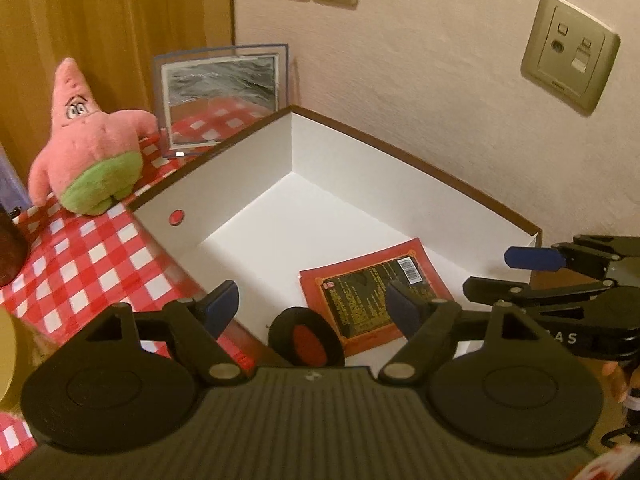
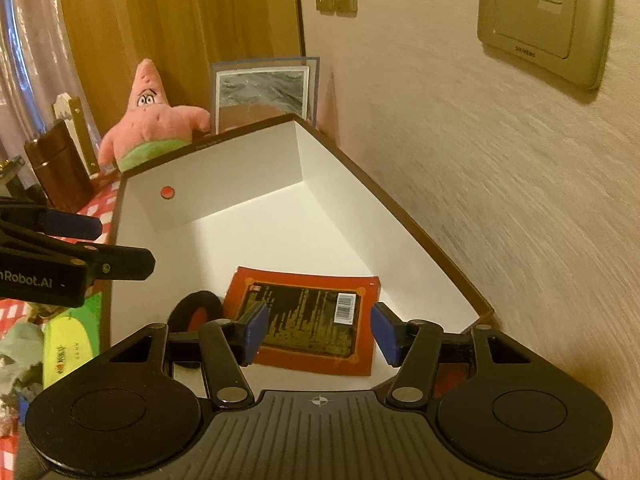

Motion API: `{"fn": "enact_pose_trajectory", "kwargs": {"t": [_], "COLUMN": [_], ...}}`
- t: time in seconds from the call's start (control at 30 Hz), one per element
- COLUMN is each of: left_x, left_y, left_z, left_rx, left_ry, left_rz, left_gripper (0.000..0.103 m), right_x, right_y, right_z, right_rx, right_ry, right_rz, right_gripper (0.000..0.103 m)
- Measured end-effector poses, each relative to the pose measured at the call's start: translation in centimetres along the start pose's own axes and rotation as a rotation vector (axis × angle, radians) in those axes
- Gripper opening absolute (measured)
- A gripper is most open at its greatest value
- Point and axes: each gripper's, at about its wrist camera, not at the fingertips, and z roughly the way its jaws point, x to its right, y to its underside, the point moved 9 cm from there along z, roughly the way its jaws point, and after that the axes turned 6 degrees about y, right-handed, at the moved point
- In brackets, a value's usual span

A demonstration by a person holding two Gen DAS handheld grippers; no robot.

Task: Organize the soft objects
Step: 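Move the right tool back to the grey-blue towel and grasp it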

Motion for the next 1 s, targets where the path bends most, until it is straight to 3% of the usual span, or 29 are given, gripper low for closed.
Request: {"fn": "enact_pose_trajectory", "kwargs": {"t": [0.47,1.0], "left_x": [-2.3,-7.0], "left_y": [3.4,11.1], "left_z": [-7.6,-16.1], "left_rx": [0.057,0.052], "left_ry": [-0.013,-0.029], "left_rz": [-0.051,-0.07], "left_gripper": [0.079,0.079], "right_x": [-2.2,-8.1], "right_y": [1.4,5.4], "right_z": [-5.5,-11.2], "right_rx": [0.046,0.056], "right_ry": [-0.109,-0.065], "right_rz": [0.096,0.1], "right_gripper": [0.057,0.057]}}
